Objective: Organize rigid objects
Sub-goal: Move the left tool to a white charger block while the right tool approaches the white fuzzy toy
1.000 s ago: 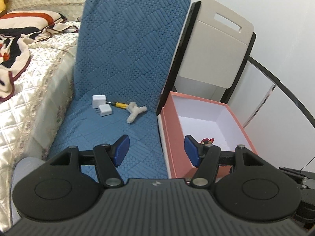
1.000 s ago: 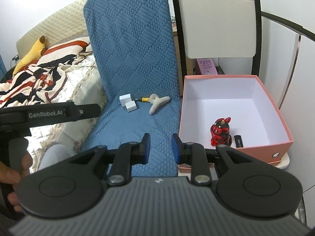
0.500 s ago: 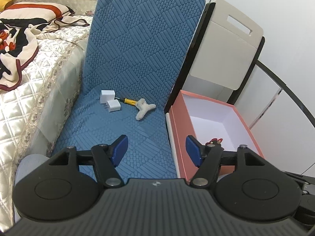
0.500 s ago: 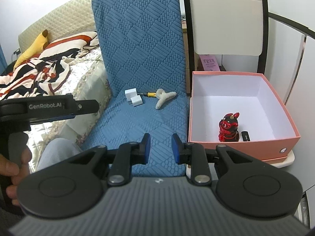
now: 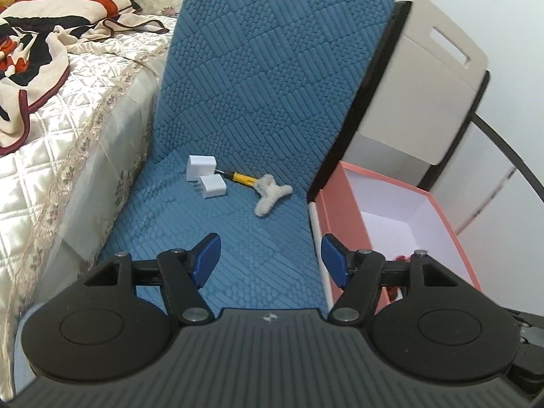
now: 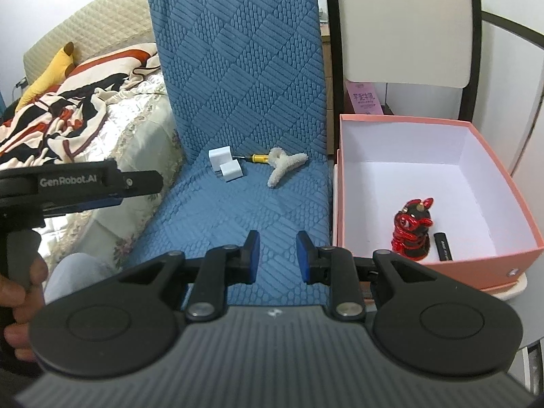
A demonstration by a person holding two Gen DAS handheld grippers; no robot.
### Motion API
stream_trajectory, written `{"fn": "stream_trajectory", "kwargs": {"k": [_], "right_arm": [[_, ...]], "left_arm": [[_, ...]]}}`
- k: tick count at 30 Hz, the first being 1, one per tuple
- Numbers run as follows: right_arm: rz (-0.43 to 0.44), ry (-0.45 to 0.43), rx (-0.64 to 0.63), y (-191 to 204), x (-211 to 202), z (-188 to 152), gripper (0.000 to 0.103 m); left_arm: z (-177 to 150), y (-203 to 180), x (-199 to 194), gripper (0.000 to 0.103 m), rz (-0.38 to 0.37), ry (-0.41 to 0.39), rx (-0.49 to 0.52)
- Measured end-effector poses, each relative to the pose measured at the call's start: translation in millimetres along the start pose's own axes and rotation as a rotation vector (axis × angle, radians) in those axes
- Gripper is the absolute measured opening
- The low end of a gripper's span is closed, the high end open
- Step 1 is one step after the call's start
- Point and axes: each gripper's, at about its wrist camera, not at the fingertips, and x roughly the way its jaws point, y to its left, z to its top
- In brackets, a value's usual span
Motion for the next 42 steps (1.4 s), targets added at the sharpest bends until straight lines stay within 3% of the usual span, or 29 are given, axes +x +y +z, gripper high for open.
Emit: {"fn": "stream_trajectory", "kwargs": {"k": [22, 28, 30, 33, 42], "right_arm": [[0.007, 0.063, 0.008, 8, 150, 19, 0.028], [0.028, 0.094, -0.049, 22, 187, 20, 0.034], [0.029, 0.096, -0.047, 24, 198, 22, 0.047], [0.024, 0.096, -0.031, 23, 214, 26, 0.06], [0.06, 0.089, -0.009, 26, 255, 45, 0.06]], "left_arm": [[36, 54, 164, 0.077, 0.081, 0.017, -0.002], [47, 74, 202, 0.078, 0.097, 0.05, -0.007], [52, 79, 213, 0.084, 0.109, 0.051, -0.006], [58, 90, 232, 0.086, 0.14, 0.069, -0.014], [77, 112, 287, 0.086, 0.139, 0.134, -0.055]]}}
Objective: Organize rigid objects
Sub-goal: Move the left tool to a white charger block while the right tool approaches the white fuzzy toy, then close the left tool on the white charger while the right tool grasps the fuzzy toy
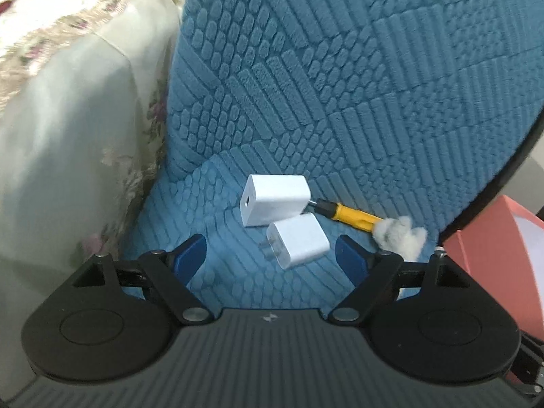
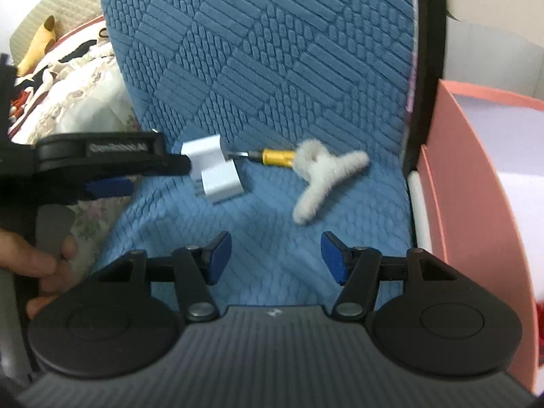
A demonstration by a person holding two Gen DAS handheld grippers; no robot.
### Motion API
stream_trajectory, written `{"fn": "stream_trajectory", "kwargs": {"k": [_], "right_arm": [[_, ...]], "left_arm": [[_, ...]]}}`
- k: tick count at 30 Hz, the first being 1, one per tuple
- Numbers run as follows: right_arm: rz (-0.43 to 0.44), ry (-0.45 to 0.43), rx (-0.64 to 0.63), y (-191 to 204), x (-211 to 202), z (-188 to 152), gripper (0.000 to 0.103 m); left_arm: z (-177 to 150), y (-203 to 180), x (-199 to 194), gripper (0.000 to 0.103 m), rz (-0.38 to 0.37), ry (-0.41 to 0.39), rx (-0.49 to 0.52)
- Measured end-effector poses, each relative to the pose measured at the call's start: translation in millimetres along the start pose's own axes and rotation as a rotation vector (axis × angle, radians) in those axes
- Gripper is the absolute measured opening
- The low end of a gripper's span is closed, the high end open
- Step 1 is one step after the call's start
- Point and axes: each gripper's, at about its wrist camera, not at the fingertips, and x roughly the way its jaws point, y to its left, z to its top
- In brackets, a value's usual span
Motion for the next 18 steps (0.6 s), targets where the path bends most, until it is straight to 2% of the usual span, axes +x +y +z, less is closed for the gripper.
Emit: {"fn": "stream_trajectory", "kwargs": {"k": [4, 7, 10, 12, 18], "right_arm": [[-0.011, -0.002, 0.011, -3, 20, 14, 0.059], [-0.031, 0.012, 0.035, -11, 37, 24, 0.054], [-0.056, 0.025, 0.037, -18, 54, 32, 0.048], [-0.072, 0.043, 0.033, -23, 66, 35, 0.039], [-0.082, 0.088, 0.029, -32, 88, 36, 0.031]], "left_arm": [[11, 3, 20, 0.086, -0.021, 0.014, -0.023], [18, 3, 32, 0.086, -0.03, 0.016, -0.028], [23, 5, 41, 0.086, -0.028, 0.018, -0.038], [25, 4, 43, 0.086, -0.025, 0.014, -0.033], [28, -1, 55, 0.086, -0.01, 0.01, -0.011]]}}
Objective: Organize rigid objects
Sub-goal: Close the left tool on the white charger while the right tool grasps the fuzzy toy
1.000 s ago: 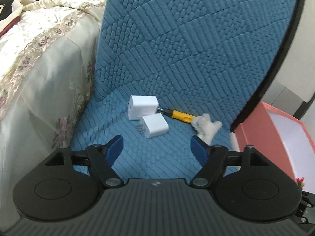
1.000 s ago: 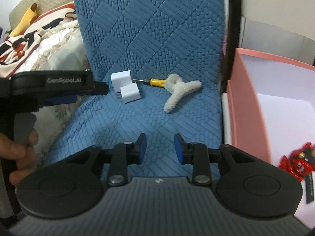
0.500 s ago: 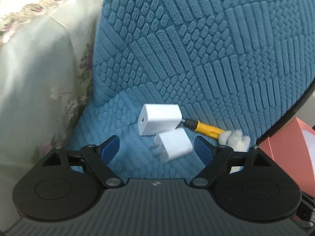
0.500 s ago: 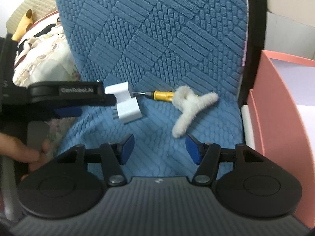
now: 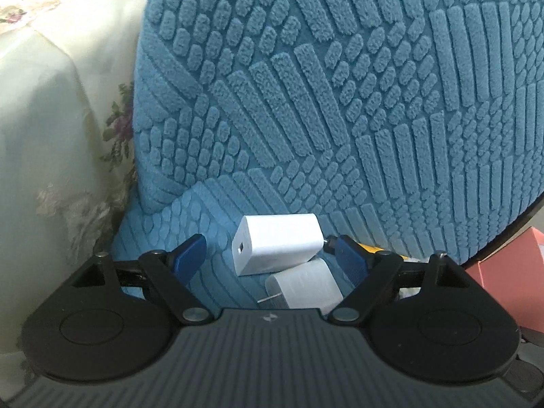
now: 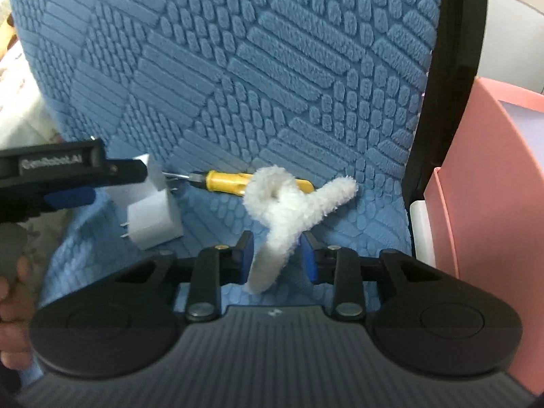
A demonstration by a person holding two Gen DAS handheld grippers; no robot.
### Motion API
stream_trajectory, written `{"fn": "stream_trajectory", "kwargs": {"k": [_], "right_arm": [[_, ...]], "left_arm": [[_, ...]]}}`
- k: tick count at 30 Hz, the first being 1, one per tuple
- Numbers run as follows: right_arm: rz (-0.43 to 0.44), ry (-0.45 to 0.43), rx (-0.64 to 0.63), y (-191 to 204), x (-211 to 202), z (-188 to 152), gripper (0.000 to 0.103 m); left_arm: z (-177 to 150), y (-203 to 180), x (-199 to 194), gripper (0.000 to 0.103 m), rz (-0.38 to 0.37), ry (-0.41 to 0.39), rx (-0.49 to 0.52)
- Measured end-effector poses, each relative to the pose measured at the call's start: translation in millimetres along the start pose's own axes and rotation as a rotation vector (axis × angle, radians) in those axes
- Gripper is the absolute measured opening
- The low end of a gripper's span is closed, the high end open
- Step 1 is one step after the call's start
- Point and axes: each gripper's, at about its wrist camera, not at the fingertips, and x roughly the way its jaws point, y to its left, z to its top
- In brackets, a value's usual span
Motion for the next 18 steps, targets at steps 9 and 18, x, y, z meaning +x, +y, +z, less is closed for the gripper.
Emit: {"fn": "stream_trajectory", "kwargs": {"k": [9, 18], "right_arm": [[0.016, 0.008, 0.004, -3, 7, 6, 0.026], [-0.03, -0.014, -0.061, 1, -3, 9, 0.023]], "left_arm": [[1, -8, 25, 0.085, 0.033, 0.008, 0.047], [7, -20, 40, 0.063, 0.038, 0.021, 0.08]]}}
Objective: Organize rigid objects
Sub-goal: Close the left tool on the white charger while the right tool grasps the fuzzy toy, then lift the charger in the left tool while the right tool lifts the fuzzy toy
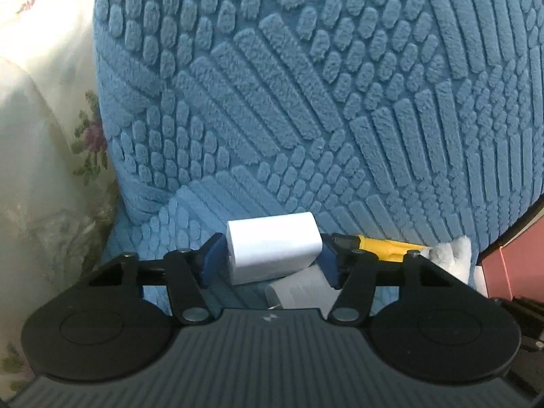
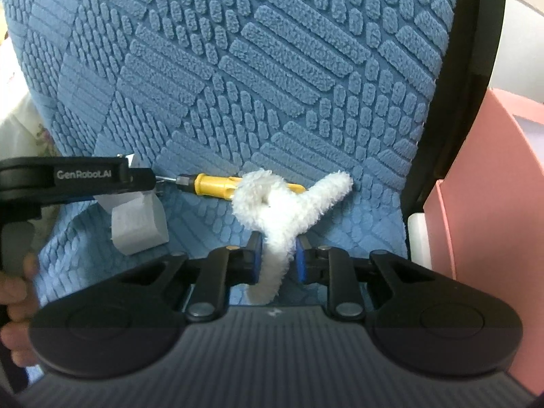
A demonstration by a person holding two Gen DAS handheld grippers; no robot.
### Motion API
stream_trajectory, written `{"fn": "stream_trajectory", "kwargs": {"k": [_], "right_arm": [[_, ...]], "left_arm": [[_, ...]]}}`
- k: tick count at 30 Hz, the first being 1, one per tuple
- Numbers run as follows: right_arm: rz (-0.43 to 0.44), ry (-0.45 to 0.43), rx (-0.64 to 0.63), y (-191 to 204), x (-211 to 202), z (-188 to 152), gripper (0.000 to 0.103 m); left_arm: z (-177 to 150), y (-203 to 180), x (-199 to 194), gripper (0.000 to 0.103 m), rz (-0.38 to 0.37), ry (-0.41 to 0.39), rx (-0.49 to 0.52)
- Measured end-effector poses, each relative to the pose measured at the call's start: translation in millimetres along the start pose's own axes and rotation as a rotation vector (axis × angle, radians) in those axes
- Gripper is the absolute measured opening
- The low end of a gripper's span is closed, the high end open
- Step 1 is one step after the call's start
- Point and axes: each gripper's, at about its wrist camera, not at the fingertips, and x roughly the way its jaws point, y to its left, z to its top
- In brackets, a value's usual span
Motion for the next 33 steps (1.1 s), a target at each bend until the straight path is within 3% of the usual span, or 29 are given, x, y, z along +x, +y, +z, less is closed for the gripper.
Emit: {"fn": "stream_trajectory", "kwargs": {"k": [13, 19, 33], "right_arm": [[-0.006, -0.038, -0.065, -5, -23, -5, 0.017], [0.018, -0.046, -0.075, -3, -42, -13, 0.017], [0.041, -0.021, -0.157, 24, -81, -62, 0.017]], "left_arm": [[15, 3, -39, 0.059, -0.04, -0.039, -0.051], [-20, 6, -77, 0.058, -0.074, -0.032, -0.056], [-92, -9, -113, 0.057, -0.094, 0.045, -0.021]]}}
